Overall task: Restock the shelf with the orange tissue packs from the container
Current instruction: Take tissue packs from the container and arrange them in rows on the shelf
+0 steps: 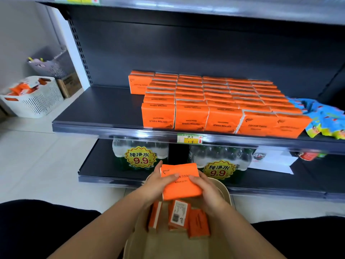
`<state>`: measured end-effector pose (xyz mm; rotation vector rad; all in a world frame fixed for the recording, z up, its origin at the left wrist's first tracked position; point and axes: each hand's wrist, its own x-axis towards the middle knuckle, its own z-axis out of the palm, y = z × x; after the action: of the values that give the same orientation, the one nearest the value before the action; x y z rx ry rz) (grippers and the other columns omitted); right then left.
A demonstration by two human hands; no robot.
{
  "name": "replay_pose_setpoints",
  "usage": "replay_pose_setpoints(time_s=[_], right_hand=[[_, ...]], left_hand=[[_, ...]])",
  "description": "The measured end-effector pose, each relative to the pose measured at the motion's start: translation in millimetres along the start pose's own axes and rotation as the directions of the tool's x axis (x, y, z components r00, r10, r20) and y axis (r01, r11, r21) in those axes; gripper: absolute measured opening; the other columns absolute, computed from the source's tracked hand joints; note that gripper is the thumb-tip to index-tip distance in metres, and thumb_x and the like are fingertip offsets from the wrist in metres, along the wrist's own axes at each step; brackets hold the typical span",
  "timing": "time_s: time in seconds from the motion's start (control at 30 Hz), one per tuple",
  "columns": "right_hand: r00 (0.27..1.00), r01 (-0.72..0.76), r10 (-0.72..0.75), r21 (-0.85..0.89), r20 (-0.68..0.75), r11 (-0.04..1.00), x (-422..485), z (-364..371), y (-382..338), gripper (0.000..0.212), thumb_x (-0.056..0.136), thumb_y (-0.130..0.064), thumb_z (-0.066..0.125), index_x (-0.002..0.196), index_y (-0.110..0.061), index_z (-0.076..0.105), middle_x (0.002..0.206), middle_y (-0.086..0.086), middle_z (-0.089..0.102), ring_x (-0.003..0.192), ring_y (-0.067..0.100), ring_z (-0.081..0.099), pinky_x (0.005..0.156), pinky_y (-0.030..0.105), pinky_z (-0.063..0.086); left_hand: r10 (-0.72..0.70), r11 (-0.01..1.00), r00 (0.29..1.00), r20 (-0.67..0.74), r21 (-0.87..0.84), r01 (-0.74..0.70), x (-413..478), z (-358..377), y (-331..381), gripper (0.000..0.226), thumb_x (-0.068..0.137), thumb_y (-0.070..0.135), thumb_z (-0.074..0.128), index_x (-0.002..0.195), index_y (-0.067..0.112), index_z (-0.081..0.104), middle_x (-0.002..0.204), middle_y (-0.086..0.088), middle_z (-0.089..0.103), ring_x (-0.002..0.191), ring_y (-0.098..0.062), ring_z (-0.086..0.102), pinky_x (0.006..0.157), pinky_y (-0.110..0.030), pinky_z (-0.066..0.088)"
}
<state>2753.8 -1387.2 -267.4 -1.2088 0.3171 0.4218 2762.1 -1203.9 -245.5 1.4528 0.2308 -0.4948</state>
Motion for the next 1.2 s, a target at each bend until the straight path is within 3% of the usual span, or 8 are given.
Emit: replay_pose_setpoints(time_s=[0.2, 0.33, 0.47, 0.6, 0.73, 0.87, 1.07, 1.2], right_hand=[[0.982, 0.095, -0.053, -0.237, 0.180, 0.967, -12.8, -1.9, -35.2, 0.090, 0.055, -0.018, 0.085, 0.136, -0.030, 0.046, 0.133, 0.008, 0.055, 0.113, 0.029, 0.061, 0.086, 0.043, 0.057], [0.962, 0.208, -0.078, -0.523, 0.260, 0.827, -17.9, 18.6, -63.9, 0.093, 0.067, -0.018, 0.085, 0.141, -0.037, 0.033, 0.131, -0.007, 0.049, 0.113, 0.014, 0.056, 0.091, 0.037, 0.055], [0.944, 0.299, -0.114, -0.658, 0.309, 0.691, -13.4, 40.6, -88.0, 0.101, 0.071, -0.027, 0.085, 0.147, -0.045, 0.021, 0.137, -0.007, 0.042, 0.120, 0.016, 0.052, 0.096, 0.034, 0.052], [0.895, 0.445, -0.264, -0.738, 0.359, 0.506, -9.0, 70.3, -122.9, 0.092, 0.065, -0.038, 0.086, 0.140, -0.043, 0.032, 0.138, -0.006, 0.039, 0.122, 0.016, 0.049, 0.100, 0.039, 0.049], [0.869, 0.494, -0.299, -0.713, 0.394, 0.497, -4.3, 97.7, -163.3, 0.086, 0.055, -0.037, 0.091, 0.128, -0.033, 0.044, 0.126, -0.003, 0.056, 0.113, 0.014, 0.058, 0.098, 0.039, 0.051], [0.844, 0.535, -0.297, -0.729, 0.445, 0.427, -0.3, 129.6, -186.2, 0.078, 0.065, -0.022, 0.090, 0.127, -0.025, 0.044, 0.116, -0.003, 0.060, 0.104, 0.010, 0.061, 0.093, 0.031, 0.053], [0.787, 0.614, -0.312, -0.728, 0.533, 0.305, 23.4, 182.5, -199.7, 0.093, 0.071, -0.038, 0.084, 0.144, -0.033, 0.026, 0.138, -0.003, 0.045, 0.119, 0.017, 0.053, 0.103, 0.038, 0.046], [0.739, 0.646, -0.329, -0.756, 0.587, 0.101, 46.7, 213.8, -201.7, 0.090, 0.081, -0.034, 0.077, 0.151, -0.027, 0.021, 0.148, -0.002, 0.038, 0.129, 0.017, 0.044, 0.104, 0.025, 0.035]], left_hand=[[0.171, 0.927, 0.976, 0.132, 0.315, -0.205, -18.0, -28.5, 36.0, 0.089, 0.071, 0.019, 0.085, 0.143, 0.029, 0.032, 0.122, 0.006, 0.053, 0.107, -0.015, 0.061, 0.085, -0.033, 0.057], [0.336, 0.795, 0.929, 0.156, 0.483, -0.368, -26.2, -44.3, 63.0, 0.082, 0.059, 0.038, 0.091, 0.124, 0.040, 0.042, 0.127, 0.006, 0.047, 0.113, -0.015, 0.057, 0.086, -0.036, 0.058], [0.521, 0.599, 0.843, 0.137, 0.645, -0.475, -35.4, -54.6, 90.0, 0.078, 0.057, 0.043, 0.090, 0.119, 0.043, 0.043, 0.120, 0.021, 0.042, 0.114, -0.002, 0.049, 0.095, -0.028, 0.051], [0.642, 0.508, 0.756, 0.128, 0.668, -0.544, -42.2, -63.9, 120.7, 0.077, 0.057, 0.039, 0.091, 0.117, 0.044, 0.043, 0.119, 0.022, 0.041, 0.114, 0.004, 0.046, 0.094, -0.018, 0.045], [0.634, 0.514, 0.761, 0.139, 0.659, -0.549, -47.2, -87.9, 153.0, 0.094, 0.057, 0.042, 0.090, 0.136, 0.040, 0.038, 0.130, 0.019, 0.043, 0.120, 0.002, 0.047, 0.098, -0.020, 0.045], [0.593, 0.527, 0.780, 0.199, 0.636, -0.564, -52.7, -113.5, 174.0, 0.103, 0.064, 0.021, 0.089, 0.145, 0.038, 0.027, 0.130, 0.020, 0.050, 0.117, 0.005, 0.053, 0.090, -0.014, 0.049], [0.625, 0.600, 0.772, 0.111, 0.565, -0.567, -49.3, -167.5, 206.5, 0.099, 0.058, 0.011, 0.091, 0.140, 0.030, 0.039, 0.129, 0.002, 0.056, 0.117, -0.013, 0.060, 0.094, -0.037, 0.053], [0.629, 0.611, 0.776, 0.048, 0.586, -0.532, -41.0, -200.0, 220.6, 0.098, 0.054, 0.015, 0.084, 0.139, 0.029, 0.038, 0.126, 0.003, 0.058, 0.113, -0.015, 0.062, 0.095, -0.040, 0.053]])
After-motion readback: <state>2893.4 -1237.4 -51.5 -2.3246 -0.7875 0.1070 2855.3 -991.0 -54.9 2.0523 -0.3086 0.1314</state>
